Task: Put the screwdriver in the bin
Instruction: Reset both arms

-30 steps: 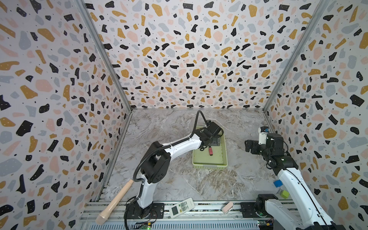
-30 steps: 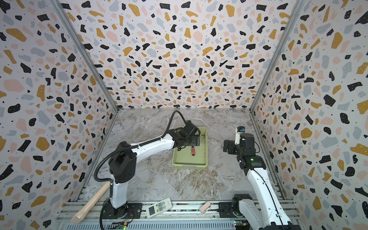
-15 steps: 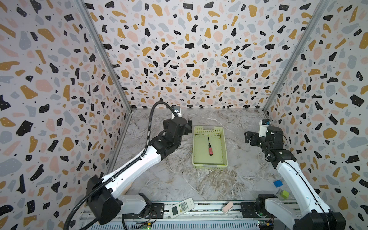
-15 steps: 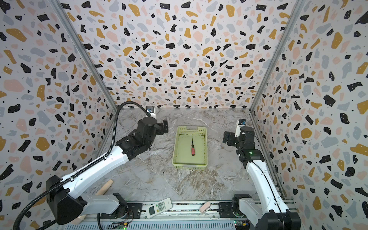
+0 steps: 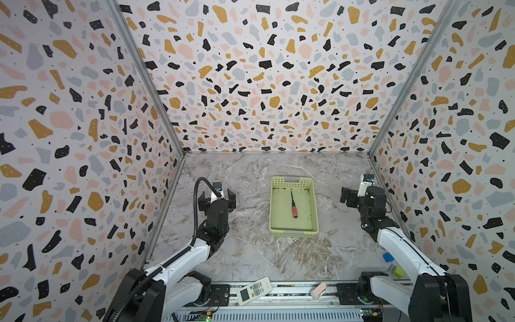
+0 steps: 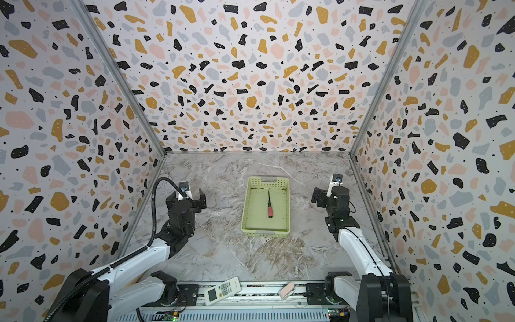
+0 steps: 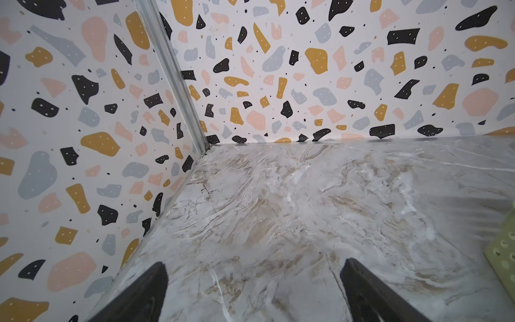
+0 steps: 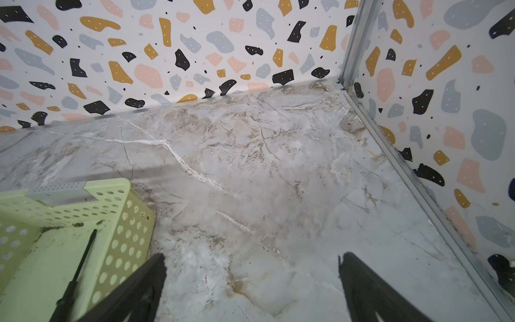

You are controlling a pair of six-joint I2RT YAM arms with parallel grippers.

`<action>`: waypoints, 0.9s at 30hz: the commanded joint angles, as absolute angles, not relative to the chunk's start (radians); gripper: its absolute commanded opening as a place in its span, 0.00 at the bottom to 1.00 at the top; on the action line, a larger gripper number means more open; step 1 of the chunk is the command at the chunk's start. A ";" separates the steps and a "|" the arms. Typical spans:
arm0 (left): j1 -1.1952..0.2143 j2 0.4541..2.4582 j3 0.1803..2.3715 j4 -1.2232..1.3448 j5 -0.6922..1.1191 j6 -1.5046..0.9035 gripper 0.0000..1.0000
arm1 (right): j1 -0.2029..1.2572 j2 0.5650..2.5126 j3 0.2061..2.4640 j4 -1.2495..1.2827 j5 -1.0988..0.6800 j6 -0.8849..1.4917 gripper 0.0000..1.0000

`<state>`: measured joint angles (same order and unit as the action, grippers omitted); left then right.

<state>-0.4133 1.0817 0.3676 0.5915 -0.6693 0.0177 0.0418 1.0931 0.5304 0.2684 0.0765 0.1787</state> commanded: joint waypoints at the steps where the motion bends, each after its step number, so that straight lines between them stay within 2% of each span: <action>1: -0.408 1.113 0.320 0.834 -0.730 0.119 0.99 | 0.035 1.113 0.458 0.542 0.077 0.069 0.99; 9: -0.371 1.269 0.211 1.050 -0.711 0.143 0.99 | 0.032 1.246 0.321 0.845 0.095 0.044 0.99; 15: -0.336 1.349 0.195 1.137 -0.659 0.135 1.00 | 0.032 1.332 0.306 0.938 0.096 0.040 0.99; 21: -0.198 1.336 0.217 1.068 -0.427 0.061 1.00 | 0.033 1.410 0.252 1.099 0.092 0.054 0.99; 27: -0.104 1.401 0.141 1.258 -0.289 0.006 0.99 | 0.037 1.429 0.239 1.138 0.065 0.040 0.99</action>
<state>-0.1261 1.3846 0.1787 1.1175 -0.3939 0.0456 0.0364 1.4292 0.2443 1.0565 0.0814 0.0498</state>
